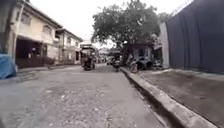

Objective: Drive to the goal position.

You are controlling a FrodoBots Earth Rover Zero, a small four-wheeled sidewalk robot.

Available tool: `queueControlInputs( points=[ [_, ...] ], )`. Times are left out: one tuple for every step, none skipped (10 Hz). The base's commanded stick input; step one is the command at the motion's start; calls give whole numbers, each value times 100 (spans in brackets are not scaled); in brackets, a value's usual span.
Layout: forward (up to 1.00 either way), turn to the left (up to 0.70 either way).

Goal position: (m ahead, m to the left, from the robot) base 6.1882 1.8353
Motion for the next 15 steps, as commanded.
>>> queueControlInputs(
  points=[
    [0, 0],
    [40, 0],
    [100, 0],
    [100, 0],
    [100, 0],
    [100, 1],
    [100, 27],
    [100, 27],
    [100, 27],
    [100, 27],
    [100, 27],
    [100, 27],
    [100, 27],
    [100, 0],
    [100, 0]
  ],
)
